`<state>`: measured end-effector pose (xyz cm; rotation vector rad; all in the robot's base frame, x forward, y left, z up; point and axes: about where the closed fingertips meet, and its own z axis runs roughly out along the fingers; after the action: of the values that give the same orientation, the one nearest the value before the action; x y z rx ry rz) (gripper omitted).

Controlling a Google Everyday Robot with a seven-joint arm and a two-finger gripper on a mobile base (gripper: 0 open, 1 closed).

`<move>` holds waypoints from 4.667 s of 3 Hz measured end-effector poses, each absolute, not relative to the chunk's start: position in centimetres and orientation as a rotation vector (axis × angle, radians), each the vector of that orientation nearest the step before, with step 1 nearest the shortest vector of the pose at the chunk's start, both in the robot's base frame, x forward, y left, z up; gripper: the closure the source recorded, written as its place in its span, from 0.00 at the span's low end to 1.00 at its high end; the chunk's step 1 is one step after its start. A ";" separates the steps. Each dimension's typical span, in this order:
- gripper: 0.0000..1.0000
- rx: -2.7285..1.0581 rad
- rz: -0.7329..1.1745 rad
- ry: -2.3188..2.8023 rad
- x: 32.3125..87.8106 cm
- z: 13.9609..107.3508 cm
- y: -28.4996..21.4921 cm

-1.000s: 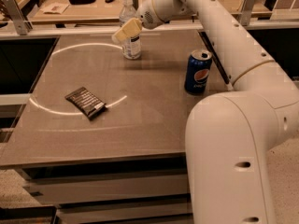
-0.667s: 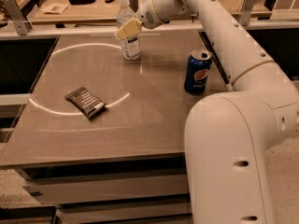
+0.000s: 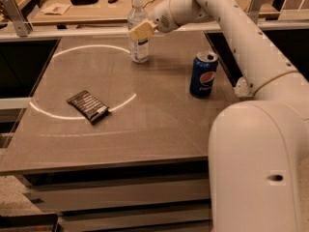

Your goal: Move blue plastic bottle near rxbar chocolate

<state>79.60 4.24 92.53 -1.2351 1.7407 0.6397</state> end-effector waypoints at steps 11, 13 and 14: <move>1.00 -1.627 0.916 1.574 56.0 93.0 12.4; 0.82 -1.649 0.954 1.483 55.8 92.0 13.9; 0.58 -1.650 0.957 1.482 55.9 92.1 13.9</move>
Offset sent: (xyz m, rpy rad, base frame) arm -0.1338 -0.0029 0.0144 -0.1896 -0.0661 0.2130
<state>55.89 13.93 92.11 -1.6495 1.4819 0.9569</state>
